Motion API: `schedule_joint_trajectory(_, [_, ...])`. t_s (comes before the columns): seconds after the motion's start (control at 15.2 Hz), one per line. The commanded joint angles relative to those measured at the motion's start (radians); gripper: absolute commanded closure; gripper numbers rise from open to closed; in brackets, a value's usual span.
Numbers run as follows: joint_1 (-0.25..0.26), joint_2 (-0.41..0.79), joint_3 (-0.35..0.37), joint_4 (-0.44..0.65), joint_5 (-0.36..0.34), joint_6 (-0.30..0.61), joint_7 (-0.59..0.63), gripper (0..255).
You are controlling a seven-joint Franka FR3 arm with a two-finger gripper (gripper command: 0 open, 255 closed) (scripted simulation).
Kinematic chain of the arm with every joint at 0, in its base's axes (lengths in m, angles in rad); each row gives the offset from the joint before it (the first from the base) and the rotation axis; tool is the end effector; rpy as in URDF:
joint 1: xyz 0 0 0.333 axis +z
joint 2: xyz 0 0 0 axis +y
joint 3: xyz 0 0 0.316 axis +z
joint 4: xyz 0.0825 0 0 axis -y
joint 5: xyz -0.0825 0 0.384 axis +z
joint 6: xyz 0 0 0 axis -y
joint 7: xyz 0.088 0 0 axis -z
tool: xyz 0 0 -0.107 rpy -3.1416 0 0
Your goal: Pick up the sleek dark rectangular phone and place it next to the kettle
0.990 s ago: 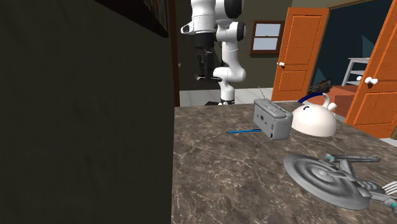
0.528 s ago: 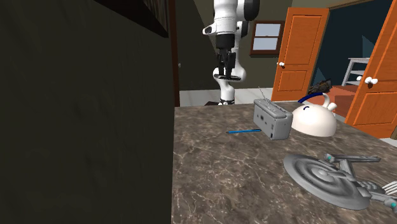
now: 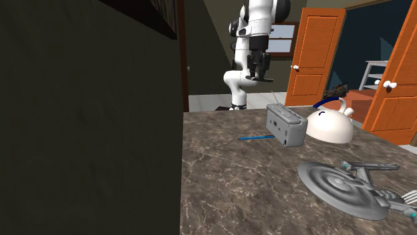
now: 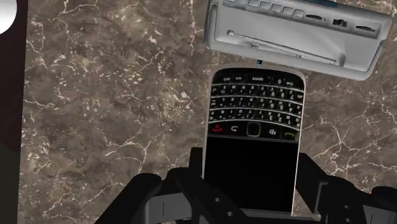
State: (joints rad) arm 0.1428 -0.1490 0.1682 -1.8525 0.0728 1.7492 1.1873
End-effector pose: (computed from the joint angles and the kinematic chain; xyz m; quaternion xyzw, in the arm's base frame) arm 0.4910 0.1703 0.5848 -0.9024 0.4298 0.0000 0.0321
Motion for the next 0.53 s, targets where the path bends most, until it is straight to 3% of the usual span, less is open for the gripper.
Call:
schedule_joint_trajectory(0.0, [0.021, -0.042, 0.026, -0.047, 0.009, 0.008, 0.045, 255])
schedule_joint_trajectory(0.46, [0.086, -0.146, 0.114, -0.144, 0.047, 0.014, 0.185, 255])
